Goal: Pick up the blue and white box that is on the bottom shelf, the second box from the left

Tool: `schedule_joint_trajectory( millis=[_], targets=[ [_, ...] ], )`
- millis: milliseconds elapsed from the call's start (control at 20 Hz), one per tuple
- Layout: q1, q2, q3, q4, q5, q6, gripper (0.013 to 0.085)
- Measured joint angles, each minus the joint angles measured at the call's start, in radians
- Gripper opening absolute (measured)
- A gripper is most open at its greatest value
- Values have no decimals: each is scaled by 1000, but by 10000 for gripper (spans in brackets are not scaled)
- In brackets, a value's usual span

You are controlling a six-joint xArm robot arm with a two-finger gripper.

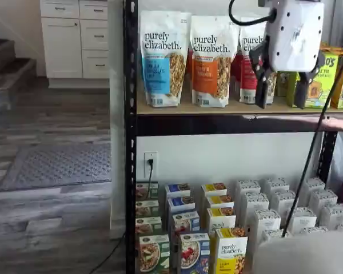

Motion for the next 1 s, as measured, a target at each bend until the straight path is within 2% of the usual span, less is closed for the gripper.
schedule_joint_trajectory(
  millis=[50, 100, 550, 1000],
  targets=[
    [-68, -3, 5, 77, -3, -31, 850],
    [-86, -4, 7, 102, -5, -40, 850],
    [-44, 4, 4, 114, -15, 1, 850],
    [-30, -19, 48, 125, -49, 15, 850]
  ],
)
